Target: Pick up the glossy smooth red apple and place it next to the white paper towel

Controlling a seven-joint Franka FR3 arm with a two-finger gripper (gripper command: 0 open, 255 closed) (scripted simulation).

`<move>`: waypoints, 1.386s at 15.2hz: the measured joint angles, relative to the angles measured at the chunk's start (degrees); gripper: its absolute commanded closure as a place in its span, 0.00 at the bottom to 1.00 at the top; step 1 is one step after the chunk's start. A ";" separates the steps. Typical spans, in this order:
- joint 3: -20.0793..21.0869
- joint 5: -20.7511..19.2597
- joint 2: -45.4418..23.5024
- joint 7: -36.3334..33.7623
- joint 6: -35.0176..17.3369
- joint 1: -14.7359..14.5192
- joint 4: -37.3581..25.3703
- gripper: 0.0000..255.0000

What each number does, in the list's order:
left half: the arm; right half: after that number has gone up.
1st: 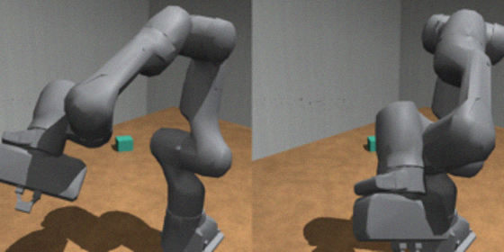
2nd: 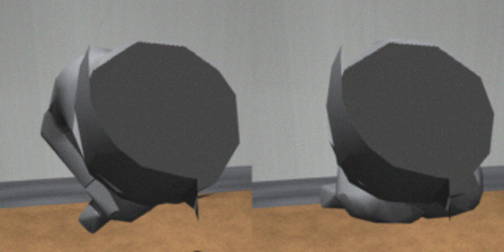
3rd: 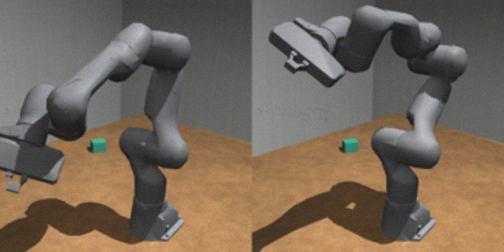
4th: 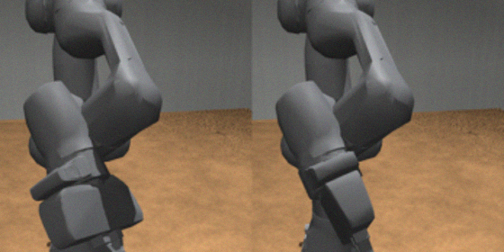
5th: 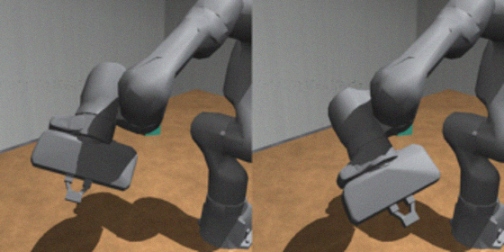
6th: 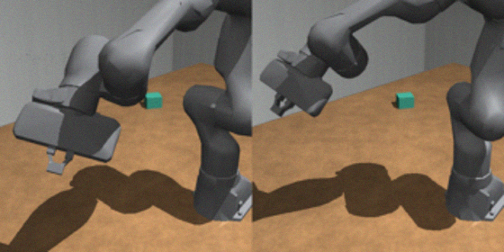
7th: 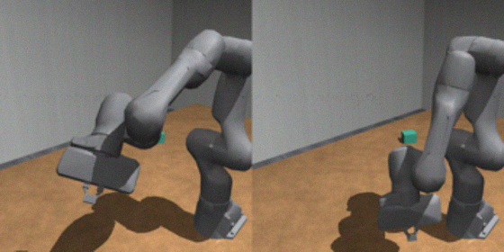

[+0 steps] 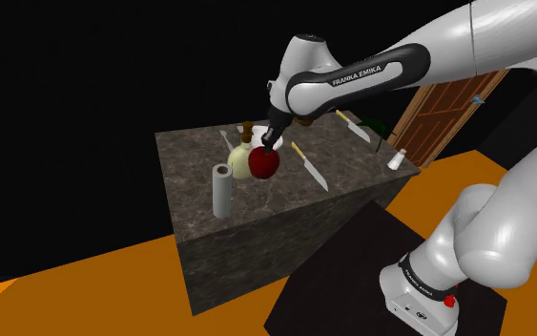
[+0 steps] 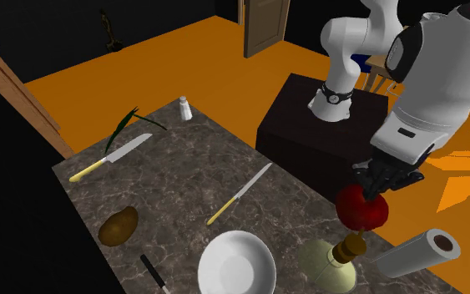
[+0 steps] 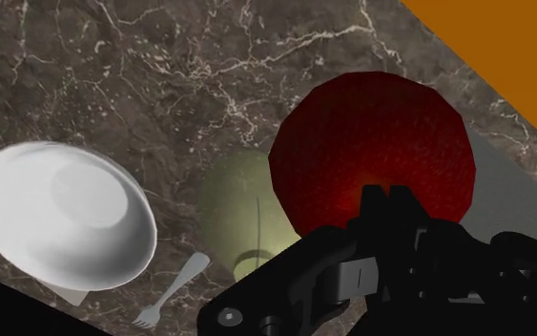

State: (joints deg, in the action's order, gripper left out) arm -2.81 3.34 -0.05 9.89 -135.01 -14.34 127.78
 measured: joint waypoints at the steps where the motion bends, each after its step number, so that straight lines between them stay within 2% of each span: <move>1: 0.05 0.06 -0.40 -0.05 -0.73 -0.05 0.33 1.00; 21: 0.50 2.23 -11.13 1.96 -15.46 0.08 4.38 1.00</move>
State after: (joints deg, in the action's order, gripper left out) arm -2.31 5.58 -11.18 11.85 -150.47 -14.25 132.16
